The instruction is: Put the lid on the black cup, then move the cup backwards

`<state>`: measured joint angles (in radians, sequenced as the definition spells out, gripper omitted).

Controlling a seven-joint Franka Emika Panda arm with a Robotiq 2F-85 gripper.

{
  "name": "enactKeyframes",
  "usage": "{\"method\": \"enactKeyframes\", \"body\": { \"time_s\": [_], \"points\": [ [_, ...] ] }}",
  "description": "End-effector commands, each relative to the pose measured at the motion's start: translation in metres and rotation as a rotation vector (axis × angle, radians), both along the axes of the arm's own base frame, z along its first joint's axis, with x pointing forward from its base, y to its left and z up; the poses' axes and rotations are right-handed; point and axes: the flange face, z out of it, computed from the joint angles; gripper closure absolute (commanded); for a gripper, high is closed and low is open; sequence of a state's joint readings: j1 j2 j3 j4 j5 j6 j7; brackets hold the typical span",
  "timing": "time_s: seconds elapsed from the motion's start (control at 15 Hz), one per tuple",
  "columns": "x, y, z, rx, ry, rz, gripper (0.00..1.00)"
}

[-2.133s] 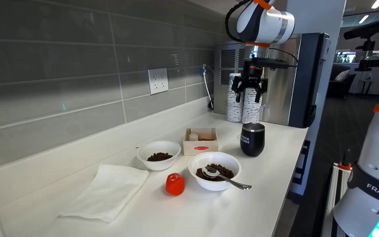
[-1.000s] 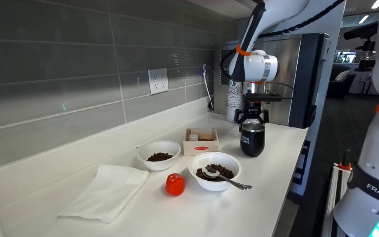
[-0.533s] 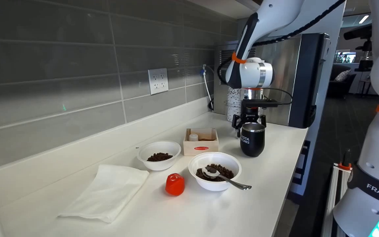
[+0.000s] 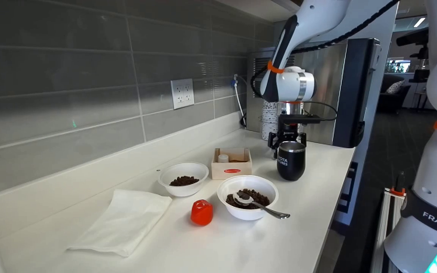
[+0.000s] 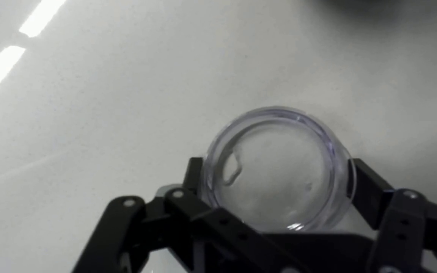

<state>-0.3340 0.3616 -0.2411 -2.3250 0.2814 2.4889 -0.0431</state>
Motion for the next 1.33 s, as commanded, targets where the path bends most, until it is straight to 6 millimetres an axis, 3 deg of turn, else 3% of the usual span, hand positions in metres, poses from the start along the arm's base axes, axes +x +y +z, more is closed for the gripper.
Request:
{"method": "enactKeyframes", "body": {
  "time_s": [0.0,0.47,0.8,1.07,1.27],
  "points": [
    [0.0,0.008,0.025,-0.006,-0.047,0.023,0.33],
    [0.001,0.045,0.113,-0.057,-0.166,0.139,0.33],
    [-0.009,0.101,0.164,-0.007,-0.164,0.261,0.33],
    [-0.037,0.134,0.181,0.034,-0.085,0.327,0.33],
    [-0.057,0.14,0.178,0.03,-0.017,0.323,0.33]
  ]
}}
